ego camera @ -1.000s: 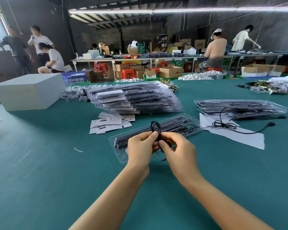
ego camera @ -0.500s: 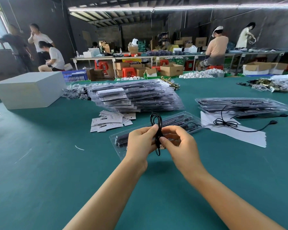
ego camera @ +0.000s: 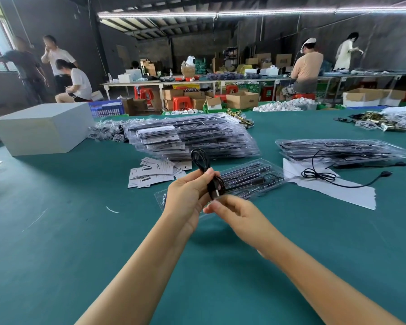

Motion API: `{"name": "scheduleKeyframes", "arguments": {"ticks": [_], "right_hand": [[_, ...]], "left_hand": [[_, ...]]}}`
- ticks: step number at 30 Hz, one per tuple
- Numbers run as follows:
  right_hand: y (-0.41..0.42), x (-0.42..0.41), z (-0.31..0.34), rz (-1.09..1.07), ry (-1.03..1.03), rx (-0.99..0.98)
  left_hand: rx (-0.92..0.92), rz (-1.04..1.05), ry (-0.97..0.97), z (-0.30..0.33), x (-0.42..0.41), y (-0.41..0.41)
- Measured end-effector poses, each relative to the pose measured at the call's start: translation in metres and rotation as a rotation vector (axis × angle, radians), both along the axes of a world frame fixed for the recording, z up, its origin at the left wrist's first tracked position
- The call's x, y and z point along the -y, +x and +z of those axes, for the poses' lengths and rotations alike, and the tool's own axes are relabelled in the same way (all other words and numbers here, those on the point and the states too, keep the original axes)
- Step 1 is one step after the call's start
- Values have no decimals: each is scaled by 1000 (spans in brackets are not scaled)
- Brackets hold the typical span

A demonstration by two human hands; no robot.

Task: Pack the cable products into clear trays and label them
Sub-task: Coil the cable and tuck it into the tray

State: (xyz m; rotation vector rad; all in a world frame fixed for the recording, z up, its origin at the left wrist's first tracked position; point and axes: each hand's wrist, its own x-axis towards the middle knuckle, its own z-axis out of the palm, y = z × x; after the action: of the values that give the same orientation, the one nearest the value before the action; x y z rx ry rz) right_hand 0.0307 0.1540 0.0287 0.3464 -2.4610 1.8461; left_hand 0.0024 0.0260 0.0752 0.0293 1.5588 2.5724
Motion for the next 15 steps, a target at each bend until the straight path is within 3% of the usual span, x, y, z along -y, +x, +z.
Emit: {"name": "scheduleKeyframes", "arguments": {"ticks": [4, 15], "right_hand": [[0, -5, -4, -18, 224, -94], [-5, -11, -22, -73, 494, -323]], "left_hand": [[27, -4, -84, 1, 11, -6], [-30, -257, -742, 3, 28, -13]]}}
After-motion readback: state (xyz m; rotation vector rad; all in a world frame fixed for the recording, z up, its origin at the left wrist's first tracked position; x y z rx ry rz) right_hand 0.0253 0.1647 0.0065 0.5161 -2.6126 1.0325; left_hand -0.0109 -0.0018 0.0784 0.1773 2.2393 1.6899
